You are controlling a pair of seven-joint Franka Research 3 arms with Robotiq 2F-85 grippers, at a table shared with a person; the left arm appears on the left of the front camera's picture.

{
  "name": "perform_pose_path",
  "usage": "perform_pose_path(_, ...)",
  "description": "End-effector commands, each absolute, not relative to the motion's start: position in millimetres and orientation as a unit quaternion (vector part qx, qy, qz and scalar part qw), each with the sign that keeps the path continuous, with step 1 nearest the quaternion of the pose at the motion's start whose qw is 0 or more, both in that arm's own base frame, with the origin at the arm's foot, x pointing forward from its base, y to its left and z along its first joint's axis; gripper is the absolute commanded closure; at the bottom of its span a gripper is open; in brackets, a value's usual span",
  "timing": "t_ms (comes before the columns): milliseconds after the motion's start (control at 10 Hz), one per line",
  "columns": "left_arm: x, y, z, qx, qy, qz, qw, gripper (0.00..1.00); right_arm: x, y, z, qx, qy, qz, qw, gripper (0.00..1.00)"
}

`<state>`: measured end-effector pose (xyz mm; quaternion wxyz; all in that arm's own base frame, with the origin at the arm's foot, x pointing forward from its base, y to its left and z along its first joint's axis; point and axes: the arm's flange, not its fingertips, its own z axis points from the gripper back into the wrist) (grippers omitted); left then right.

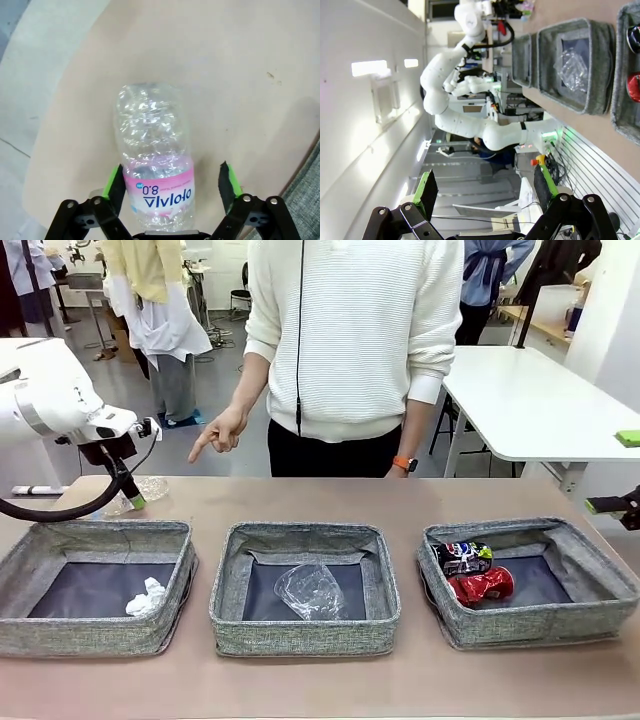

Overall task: Sort the waste into the appropriate baskets.
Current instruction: Pick up the waste item pointed out by the person.

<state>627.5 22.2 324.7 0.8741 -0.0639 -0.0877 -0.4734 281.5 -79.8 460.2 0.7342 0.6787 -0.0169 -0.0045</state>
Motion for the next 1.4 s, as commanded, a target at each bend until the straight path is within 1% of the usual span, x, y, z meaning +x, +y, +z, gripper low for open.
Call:
perform_pose_path(0,633,21,324,-0.052,-0.076,-0.469,0.878,0.58,283,-79,462,0.683,-0.02,-0.002,0.73,0.0)
perform_pose_path(100,633,22,322,-0.044,-0.07,-0.47,0.879,0.98,283,-79,462,0.683,-0.02,-0.002,0.73,0.0)
perform_pose_path(200,632,22,322,-0.043,-0.071,-0.47,0.879,1.0,283,-79,462,0.683,-0.02,-0.002,0.73,0.0)
perform_pose_path(400,632,21,323,-0.044,-0.071,-0.468,0.88,1.0,283,-79,462,0.683,-0.02,-0.002,0.73,0.0)
perform_pose_path(500,630,21,324,-0.049,-0.07,-0.455,0.886,0.94,283,-79,462,0.683,-0.02,-0.002,0.73,0.0)
perform_pose_path(600,628,22,327,-0.035,-0.077,-0.446,0.891,0.94,283,-79,462,0.683,-0.02,-0.002,0.73,0.0)
perform_pose_path(900,620,24,341,-0.033,-0.1,-0.412,0.905,0.94,283,-79,462,0.683,-0.02,-0.002,0.73,0.0)
perform_pose_path(1000,614,26,354,-0.022,-0.114,-0.397,0.91,0.94,283,-79,462,0.683,-0.02,-0.002,0.73,0.0)
perform_pose_path(1100,602,29,379,-0.02,-0.139,-0.363,0.921,0.94,283,-79,462,0.683,-0.02,-0.002,0.73,0.0)
perform_pose_path(1200,581,31,415,-0.062,-0.139,-0.331,0.931,0.94,283,-79,462,0.683,-0.02,-0.002,0.73,0.0)
perform_pose_path(1300,554,33,459,-0.068,-0.153,-0.287,0.943,0.94,283,-79,462,0.683,-0.02,-0.002,0.73,0.0)
